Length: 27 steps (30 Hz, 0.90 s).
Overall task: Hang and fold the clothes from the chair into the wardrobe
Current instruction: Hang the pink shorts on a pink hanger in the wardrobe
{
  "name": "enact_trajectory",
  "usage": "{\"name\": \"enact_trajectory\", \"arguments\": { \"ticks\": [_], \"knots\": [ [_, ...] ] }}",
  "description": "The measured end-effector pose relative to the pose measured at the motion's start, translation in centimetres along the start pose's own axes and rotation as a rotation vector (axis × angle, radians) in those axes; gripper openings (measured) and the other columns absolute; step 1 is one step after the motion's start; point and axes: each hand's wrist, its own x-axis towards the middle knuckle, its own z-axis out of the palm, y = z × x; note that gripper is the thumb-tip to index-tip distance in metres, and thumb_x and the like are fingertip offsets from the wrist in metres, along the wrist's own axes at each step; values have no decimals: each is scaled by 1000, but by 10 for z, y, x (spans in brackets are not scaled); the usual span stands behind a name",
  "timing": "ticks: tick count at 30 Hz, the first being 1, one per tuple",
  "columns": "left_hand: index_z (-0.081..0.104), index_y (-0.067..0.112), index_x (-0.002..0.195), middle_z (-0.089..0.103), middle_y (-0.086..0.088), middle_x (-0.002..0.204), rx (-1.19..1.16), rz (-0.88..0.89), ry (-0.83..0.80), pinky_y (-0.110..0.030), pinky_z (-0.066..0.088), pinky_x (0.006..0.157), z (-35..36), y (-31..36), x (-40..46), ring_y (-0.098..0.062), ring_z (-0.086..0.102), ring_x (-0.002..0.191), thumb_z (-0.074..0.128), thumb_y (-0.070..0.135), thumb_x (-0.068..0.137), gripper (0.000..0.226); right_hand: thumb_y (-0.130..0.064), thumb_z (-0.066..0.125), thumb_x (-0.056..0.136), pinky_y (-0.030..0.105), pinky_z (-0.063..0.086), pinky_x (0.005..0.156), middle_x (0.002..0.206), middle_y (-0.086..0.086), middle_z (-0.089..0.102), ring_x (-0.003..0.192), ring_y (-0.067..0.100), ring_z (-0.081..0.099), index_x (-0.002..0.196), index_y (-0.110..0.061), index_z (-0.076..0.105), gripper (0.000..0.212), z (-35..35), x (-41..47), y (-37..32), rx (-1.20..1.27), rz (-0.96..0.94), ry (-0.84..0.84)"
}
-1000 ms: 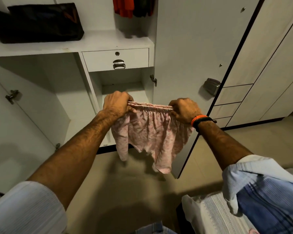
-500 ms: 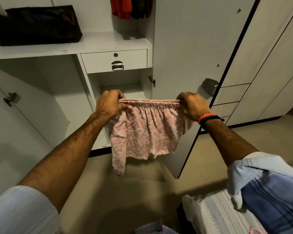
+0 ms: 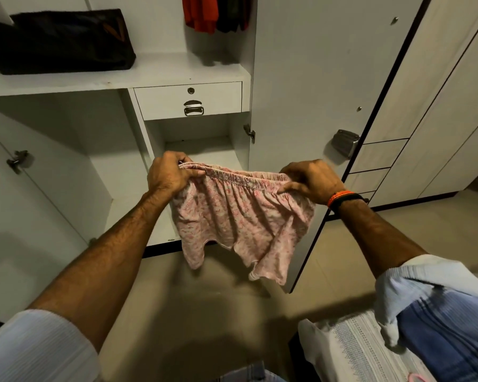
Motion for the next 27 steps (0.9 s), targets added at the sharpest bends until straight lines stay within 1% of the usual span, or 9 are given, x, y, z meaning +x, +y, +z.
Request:
{"name": "enact_trajectory", "arguments": {
  "ticks": [3, 6, 9, 12, 14, 17, 21, 24, 27],
  "knots": [
    [76, 21, 98, 73, -5, 99, 3, -18, 40, -35, 51, 78, -2, -4, 3, -26, 63, 91, 82, 45, 74, 35, -81, 55, 70, 41, 55, 83, 105, 7, 70, 93, 25, 65, 126, -20, 64, 83, 4, -1, 0, -73, -94, -73],
    [76, 22, 98, 73, -5, 99, 17, -14, 34, -32, 48, 75, -2, -8, 4, -22, 60, 87, 83, 44, 73, 34, -66, 54, 82, 36, 51, 82, 107, 7, 67, 95, 26, 63, 133, -24, 60, 66, 12, -1, 2, -134, -102, -90],
    [77, 22, 96, 74, -3, 98, 22, -6, 16, -30, 46, 72, 0, -11, 3, -19, 58, 85, 85, 45, 69, 36, -40, 60, 95, 36, 48, 86, 113, 6, 69, 102, 27, 63, 137, -26, 57, 44, 18, -1, 6, -128, -24, -30],
    [77, 21, 99, 74, -4, 98, 23, 7, -4, -32, 48, 75, -1, -13, 2, -18, 58, 85, 85, 46, 68, 41, -34, 66, 92, 41, 49, 96, 118, 7, 70, 108, 27, 63, 133, -21, 59, 44, 16, 1, 4, 80, 180, 47],
    [77, 18, 103, 75, -5, 99, 7, 29, -29, -34, 51, 79, 0, -16, 1, -18, 59, 86, 84, 44, 69, 43, -29, 70, 90, 41, 52, 93, 109, 6, 70, 104, 26, 64, 120, -17, 65, 32, 16, 2, 8, 238, 290, 91],
    [76, 13, 104, 73, -3, 95, -71, 48, -67, -30, 51, 81, 1, -20, 0, -21, 64, 92, 84, 38, 72, 42, -26, 72, 87, 43, 54, 91, 96, -1, 72, 99, 23, 64, 99, -20, 72, 13, 19, 2, 12, 412, 363, 191],
    [73, 14, 94, 67, 1, 96, -248, -72, -24, -25, 49, 77, 2, -21, -1, -17, 60, 92, 91, 37, 62, 43, -22, 81, 79, 32, 57, 83, 97, -2, 71, 94, 16, 67, 103, -14, 73, 27, 19, 0, 9, 697, 498, 370],
    [66, 18, 81, 68, 1, 93, -398, -194, 26, -29, 56, 79, 1, -24, -4, -17, 64, 89, 95, 36, 54, 44, -23, 86, 72, 33, 59, 78, 99, 3, 74, 92, 19, 71, 103, -12, 72, 36, 22, -2, 10, 905, 579, 441],
    [70, 12, 87, 72, -1, 90, -522, -276, 2, -27, 58, 72, 5, -26, -7, -16, 69, 82, 96, 33, 51, 49, -25, 86, 72, 35, 60, 73, 92, 7, 75, 84, 20, 72, 88, -11, 73, 25, 27, -7, 11, 955, 589, 469]
  ]
}}
